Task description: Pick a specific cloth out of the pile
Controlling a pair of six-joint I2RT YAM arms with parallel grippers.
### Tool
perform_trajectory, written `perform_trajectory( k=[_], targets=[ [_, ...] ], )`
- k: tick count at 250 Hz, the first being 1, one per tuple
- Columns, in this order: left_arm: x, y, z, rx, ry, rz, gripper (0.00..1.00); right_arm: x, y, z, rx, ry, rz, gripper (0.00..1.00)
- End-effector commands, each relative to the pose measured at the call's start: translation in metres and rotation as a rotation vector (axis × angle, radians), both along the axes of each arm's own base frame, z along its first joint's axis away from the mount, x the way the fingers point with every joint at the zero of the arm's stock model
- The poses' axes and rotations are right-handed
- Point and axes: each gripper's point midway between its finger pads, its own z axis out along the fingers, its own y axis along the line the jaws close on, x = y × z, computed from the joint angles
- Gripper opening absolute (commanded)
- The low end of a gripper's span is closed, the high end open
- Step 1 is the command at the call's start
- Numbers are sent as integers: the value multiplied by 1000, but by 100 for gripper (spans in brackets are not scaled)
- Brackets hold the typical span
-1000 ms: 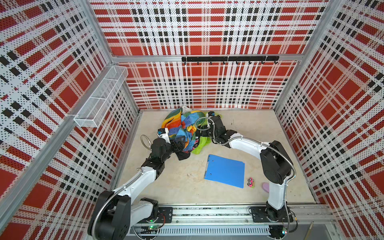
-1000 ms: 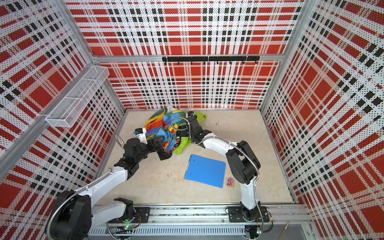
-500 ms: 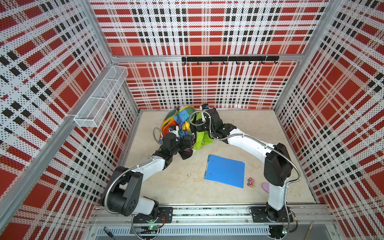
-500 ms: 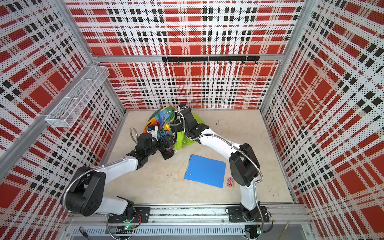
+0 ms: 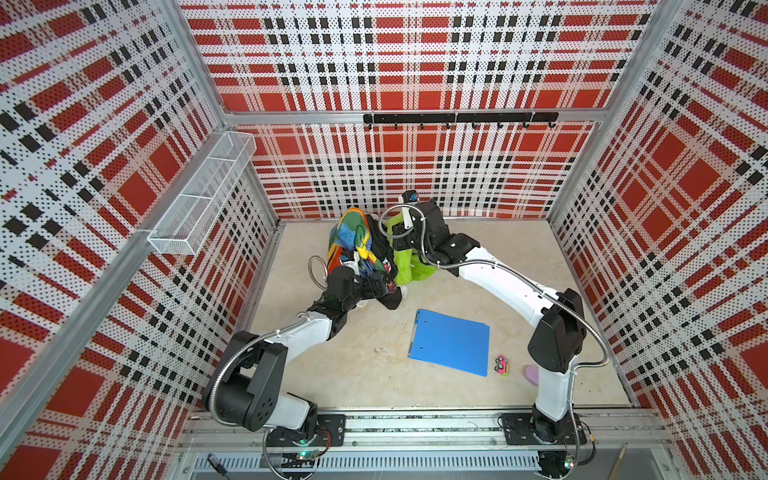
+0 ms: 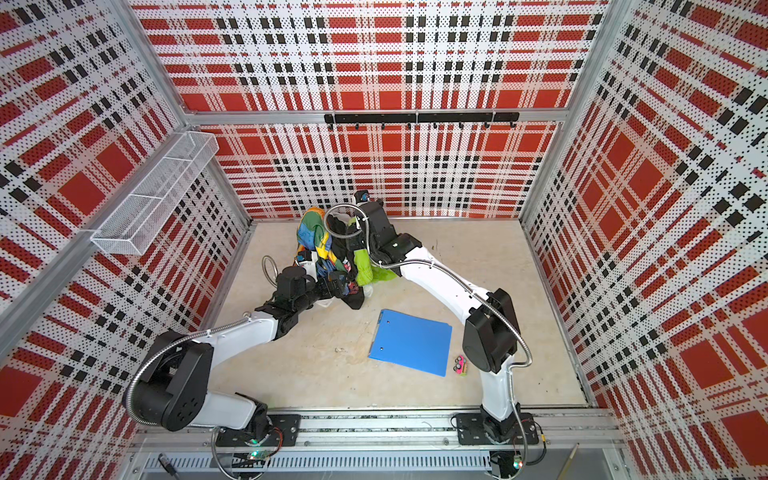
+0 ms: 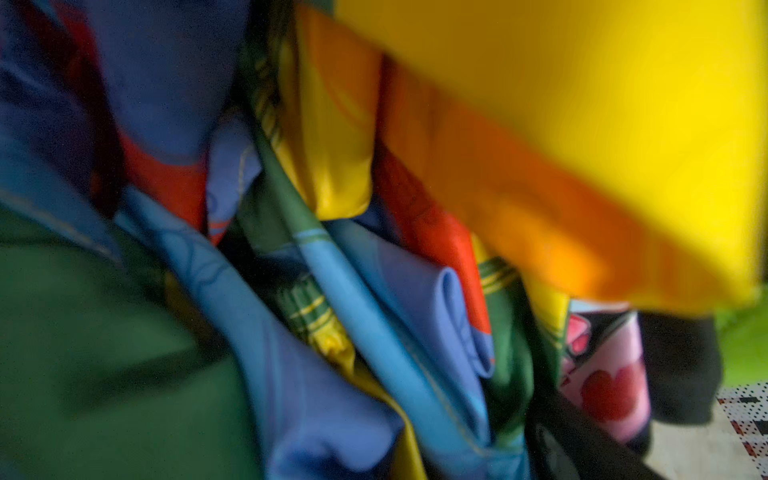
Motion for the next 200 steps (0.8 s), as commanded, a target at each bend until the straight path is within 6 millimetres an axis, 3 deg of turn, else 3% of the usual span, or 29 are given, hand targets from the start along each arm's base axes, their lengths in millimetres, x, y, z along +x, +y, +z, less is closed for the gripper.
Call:
perform_trajectory(
  k=[1,53,104,129,200],
  targets=[
    [2,1,4,17,-18,-5,99,-2,-4,90,136,-194,-5,2],
    [5,1,12,7,-33,-4,99,-5,-7,100,128,-212,-7,2],
    [10,11,55,-38,-120,5,99,-7,-12,109,129,-230,-17,2],
    [16,18,65,-46,-134,4,99,-8,-14,115,141,-241,-18,3],
    [24,14,36,-41,-67,-19,99,-18,-15,140,187,-271,13,2]
  ],
)
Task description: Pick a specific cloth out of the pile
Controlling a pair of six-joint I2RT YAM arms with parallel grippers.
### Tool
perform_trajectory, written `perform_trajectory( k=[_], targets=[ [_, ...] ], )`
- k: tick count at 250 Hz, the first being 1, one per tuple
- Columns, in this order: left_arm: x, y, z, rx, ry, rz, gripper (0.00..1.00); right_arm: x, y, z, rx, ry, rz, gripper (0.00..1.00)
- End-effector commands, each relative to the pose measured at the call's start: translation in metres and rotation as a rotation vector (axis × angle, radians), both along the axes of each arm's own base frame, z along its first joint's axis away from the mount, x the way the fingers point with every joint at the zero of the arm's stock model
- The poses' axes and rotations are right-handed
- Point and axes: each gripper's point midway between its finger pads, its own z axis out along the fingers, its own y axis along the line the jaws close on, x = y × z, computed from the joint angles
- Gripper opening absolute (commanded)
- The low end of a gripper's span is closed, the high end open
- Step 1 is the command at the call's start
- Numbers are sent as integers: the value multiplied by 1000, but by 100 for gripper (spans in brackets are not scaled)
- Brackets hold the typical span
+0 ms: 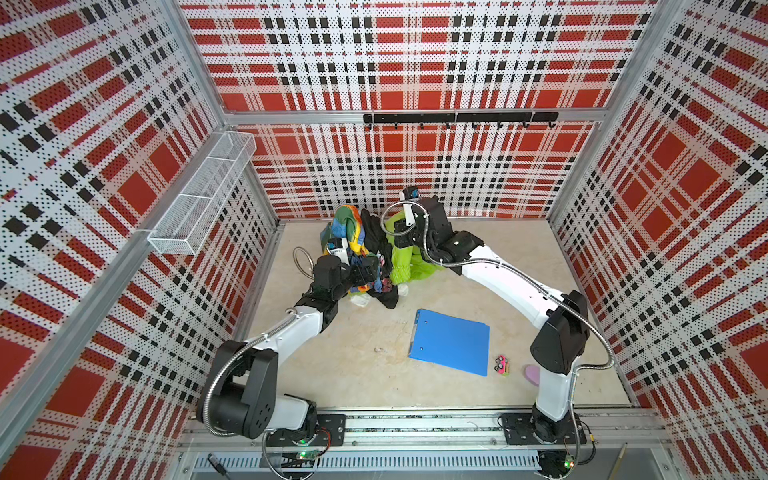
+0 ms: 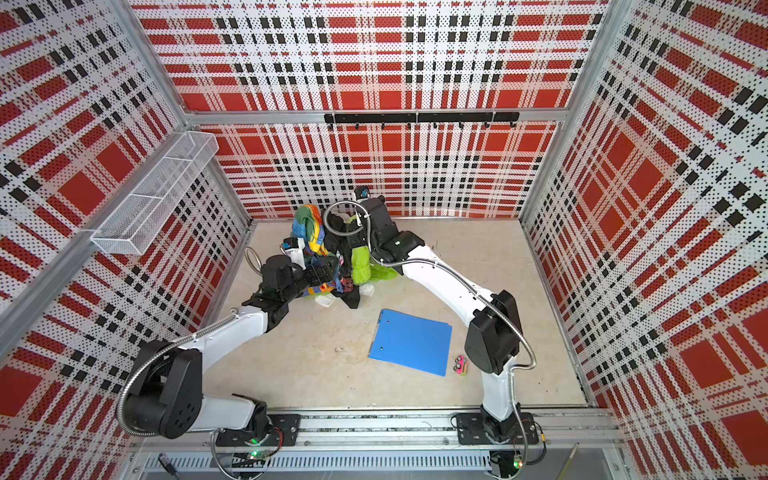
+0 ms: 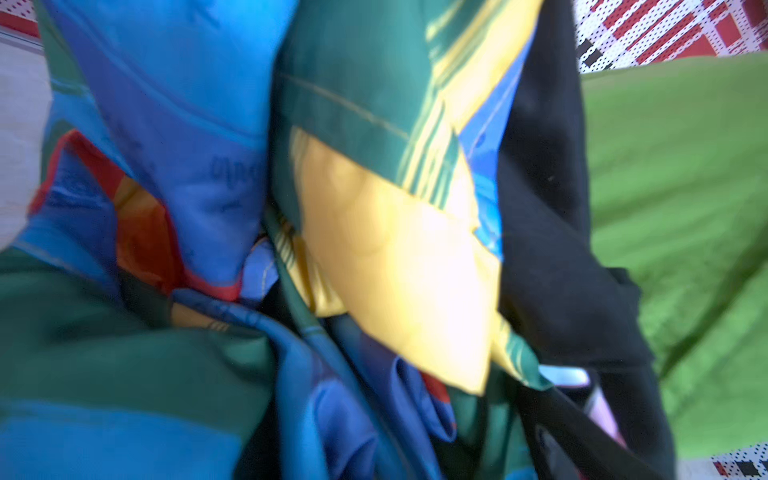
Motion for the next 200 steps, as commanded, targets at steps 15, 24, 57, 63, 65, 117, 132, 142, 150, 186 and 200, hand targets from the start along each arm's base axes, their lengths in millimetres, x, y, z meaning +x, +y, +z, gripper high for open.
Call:
perform_trajectory(
  k=[15,24,57,63,65,117,132,142,150,186,200],
  targets=[
    [3,-10,-4,2,-1,-39,99,-18,-9,127,214,-236,26,2],
    [3,-10,-4,3,-2,-39,99,-21,-10,133,223,-244,31,2],
    [1,-12,-5,6,-2,-40,99,-25,-12,148,242,-266,41,2],
    [1,-12,-6,6,-1,-40,99,-25,-13,150,243,-269,42,2],
    [1,-12,-6,7,-1,-39,99,-25,-13,151,243,-272,42,2],
    [-2,-9,-8,11,2,-33,99,-30,-12,157,255,-277,59,2],
    [-2,-8,-7,10,-1,-31,99,-31,-13,160,261,-281,64,2],
    [-3,-8,-7,10,-1,-30,99,-32,-13,162,264,-286,65,2],
    [-3,-8,-8,11,1,-30,99,-32,-14,164,267,-289,65,2],
    [-8,-5,-16,8,22,-24,99,-32,-17,171,262,-308,52,3],
    [-11,-4,-22,6,37,-20,99,-31,-19,171,255,-312,42,3]
  ],
)
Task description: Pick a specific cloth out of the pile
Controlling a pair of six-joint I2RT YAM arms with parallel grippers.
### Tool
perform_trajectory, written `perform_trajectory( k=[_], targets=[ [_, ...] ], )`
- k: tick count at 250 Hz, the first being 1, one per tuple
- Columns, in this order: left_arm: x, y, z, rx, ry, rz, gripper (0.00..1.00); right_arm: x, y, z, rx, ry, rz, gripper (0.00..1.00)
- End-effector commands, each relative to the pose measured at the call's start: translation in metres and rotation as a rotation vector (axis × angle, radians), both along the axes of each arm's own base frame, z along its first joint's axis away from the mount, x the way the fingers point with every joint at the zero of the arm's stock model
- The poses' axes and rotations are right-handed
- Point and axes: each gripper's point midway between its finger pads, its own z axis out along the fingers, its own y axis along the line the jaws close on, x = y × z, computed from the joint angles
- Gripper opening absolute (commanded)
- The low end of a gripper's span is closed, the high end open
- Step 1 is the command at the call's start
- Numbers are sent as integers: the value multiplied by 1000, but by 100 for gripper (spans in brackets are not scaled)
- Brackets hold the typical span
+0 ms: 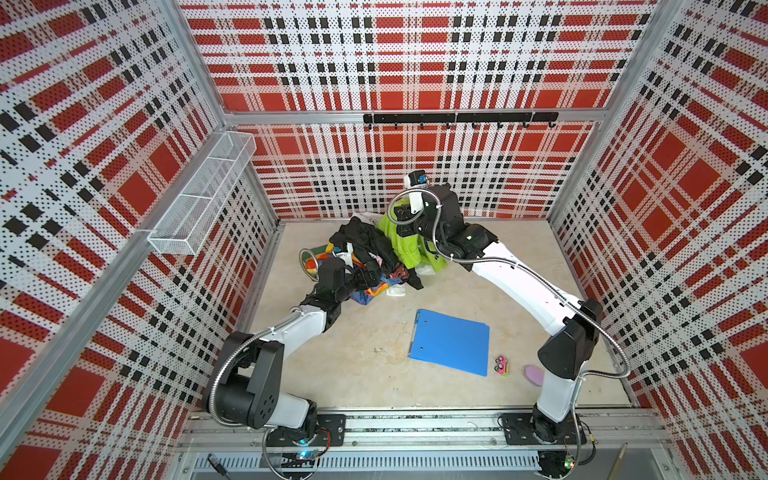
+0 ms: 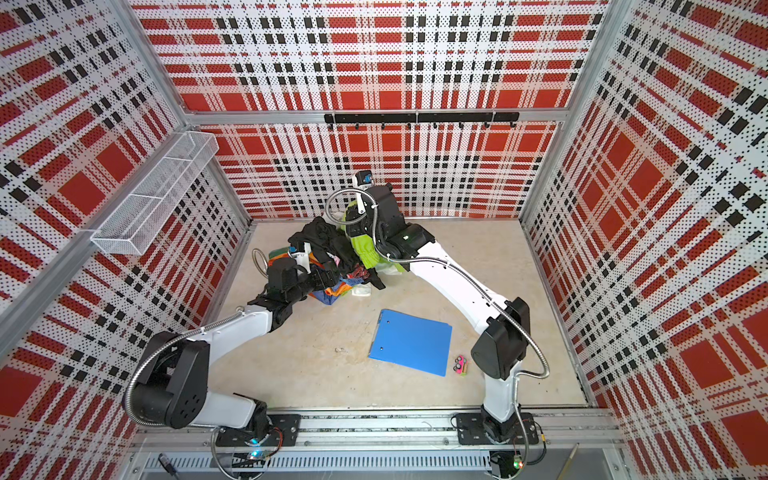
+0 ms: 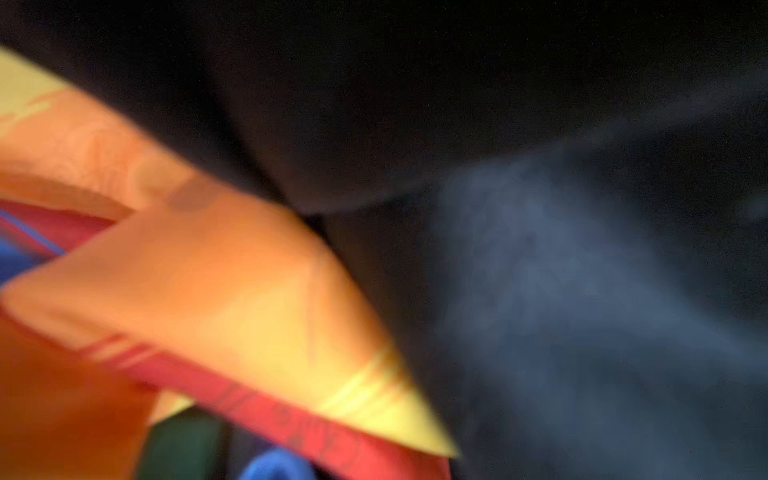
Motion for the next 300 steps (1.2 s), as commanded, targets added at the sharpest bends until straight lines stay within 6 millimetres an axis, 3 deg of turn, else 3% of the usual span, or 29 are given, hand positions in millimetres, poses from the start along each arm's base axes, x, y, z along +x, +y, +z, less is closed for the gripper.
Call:
perform_trajectory(
  k=[1,78,99,140,162,183,206,240,300],
  targets=[
    [-5,3,0,-2,-13,8,99,-18,-17,108,171,-224,-4,3],
    [-26,31,-27,97,129,109,99,4,-41,89,78,-230,-187,3],
    [-28,36,-25,100,149,110,99,13,-33,63,49,-180,-177,3],
    [-24,28,6,113,99,91,99,24,-13,-6,36,-80,-134,3],
    [-14,21,27,137,51,81,98,24,-1,-33,38,-38,-94,3],
    [2,15,33,159,50,71,98,27,4,-53,30,-3,-89,2],
    [21,8,24,173,67,60,98,29,5,-65,23,15,-94,2],
    [45,-9,-8,167,126,26,98,30,-1,-74,28,36,-99,2],
    [62,-31,-56,178,203,12,99,29,0,-84,13,53,-59,2]
  ],
)
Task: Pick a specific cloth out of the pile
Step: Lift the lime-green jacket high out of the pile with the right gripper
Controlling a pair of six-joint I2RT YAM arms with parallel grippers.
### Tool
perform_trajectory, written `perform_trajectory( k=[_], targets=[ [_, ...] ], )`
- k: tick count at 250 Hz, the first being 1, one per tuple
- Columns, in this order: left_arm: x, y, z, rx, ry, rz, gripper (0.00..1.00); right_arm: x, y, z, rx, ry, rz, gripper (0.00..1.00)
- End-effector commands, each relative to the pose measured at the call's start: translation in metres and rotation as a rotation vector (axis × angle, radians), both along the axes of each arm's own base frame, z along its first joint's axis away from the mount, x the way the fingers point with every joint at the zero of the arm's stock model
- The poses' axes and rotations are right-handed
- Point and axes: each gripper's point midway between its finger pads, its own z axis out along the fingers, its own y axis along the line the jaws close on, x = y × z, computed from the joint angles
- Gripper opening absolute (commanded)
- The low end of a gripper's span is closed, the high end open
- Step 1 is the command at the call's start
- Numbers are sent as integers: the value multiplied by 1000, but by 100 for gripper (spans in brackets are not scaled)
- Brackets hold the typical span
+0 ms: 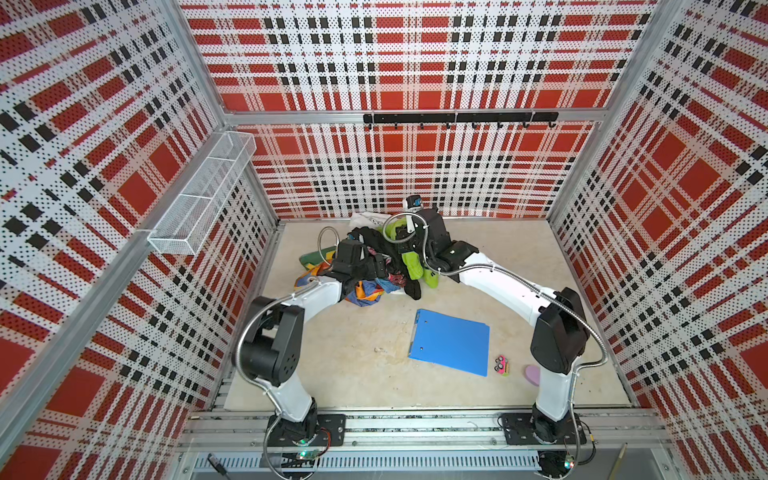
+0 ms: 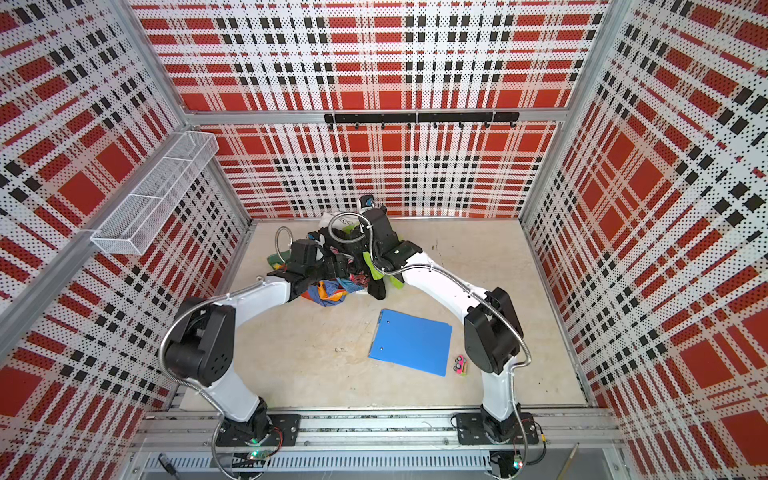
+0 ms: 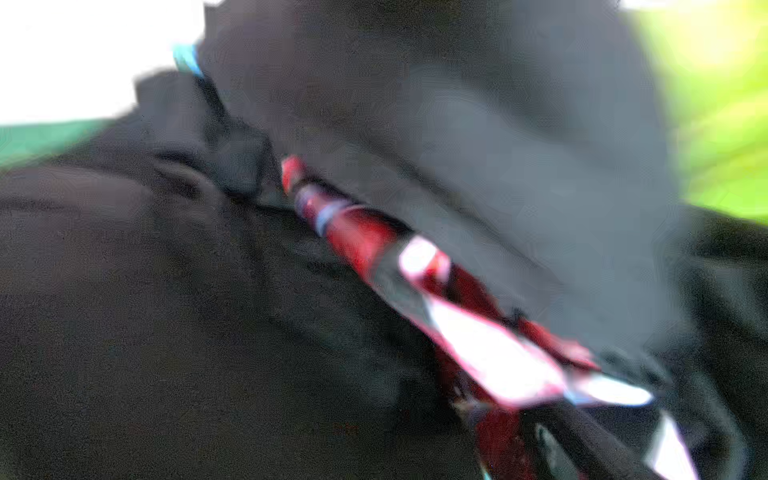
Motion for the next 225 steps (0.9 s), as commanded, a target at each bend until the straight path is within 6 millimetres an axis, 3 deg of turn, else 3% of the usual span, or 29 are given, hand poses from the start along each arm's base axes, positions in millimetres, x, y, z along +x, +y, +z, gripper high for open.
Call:
perform_trajectory(
  k=[1,32,99,135,225],
  targets=[
    [11,-16,-3,-21,-17,-19,99,2,4,20,60,-50,24,2],
    [7,-19,-11,-38,-2,-26,99,4,0,39,54,-90,13,2],
    [-8,-6,16,-49,-53,-4,99,6,-9,135,78,-262,16,3],
    [-15,-3,29,-64,-73,5,99,4,-9,177,91,-337,31,3],
    [-20,2,32,-65,-67,12,99,-16,-19,269,184,-551,50,4]
  ],
)
